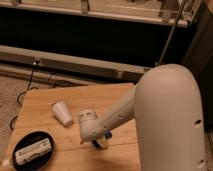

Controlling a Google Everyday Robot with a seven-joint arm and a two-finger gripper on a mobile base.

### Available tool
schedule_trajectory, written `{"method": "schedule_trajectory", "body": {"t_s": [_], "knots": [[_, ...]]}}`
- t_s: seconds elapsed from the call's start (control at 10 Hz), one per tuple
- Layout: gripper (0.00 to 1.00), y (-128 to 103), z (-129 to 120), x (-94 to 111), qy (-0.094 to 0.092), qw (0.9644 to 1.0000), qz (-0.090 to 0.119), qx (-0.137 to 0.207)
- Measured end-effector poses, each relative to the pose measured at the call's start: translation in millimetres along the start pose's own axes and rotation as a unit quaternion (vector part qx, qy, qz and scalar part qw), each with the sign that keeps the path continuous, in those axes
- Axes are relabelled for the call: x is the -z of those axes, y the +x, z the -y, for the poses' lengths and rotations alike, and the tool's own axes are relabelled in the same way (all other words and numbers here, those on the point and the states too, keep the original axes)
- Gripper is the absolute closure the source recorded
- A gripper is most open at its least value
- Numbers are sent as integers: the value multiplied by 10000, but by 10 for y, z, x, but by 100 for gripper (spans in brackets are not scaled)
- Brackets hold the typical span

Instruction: Wipe the white sponge on the table

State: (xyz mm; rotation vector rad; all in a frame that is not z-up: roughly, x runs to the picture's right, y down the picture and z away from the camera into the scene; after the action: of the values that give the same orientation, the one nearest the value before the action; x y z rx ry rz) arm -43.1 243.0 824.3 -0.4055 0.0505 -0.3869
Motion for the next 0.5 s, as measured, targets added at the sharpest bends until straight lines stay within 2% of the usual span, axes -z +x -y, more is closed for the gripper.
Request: {"method": "schedule_trajectory", "body": {"t_s": [0.4,0.5], "knots": [[49,-66,112,142,241,9997,18,-94],[49,-73,114,171,252,9996,7,-104]]}}
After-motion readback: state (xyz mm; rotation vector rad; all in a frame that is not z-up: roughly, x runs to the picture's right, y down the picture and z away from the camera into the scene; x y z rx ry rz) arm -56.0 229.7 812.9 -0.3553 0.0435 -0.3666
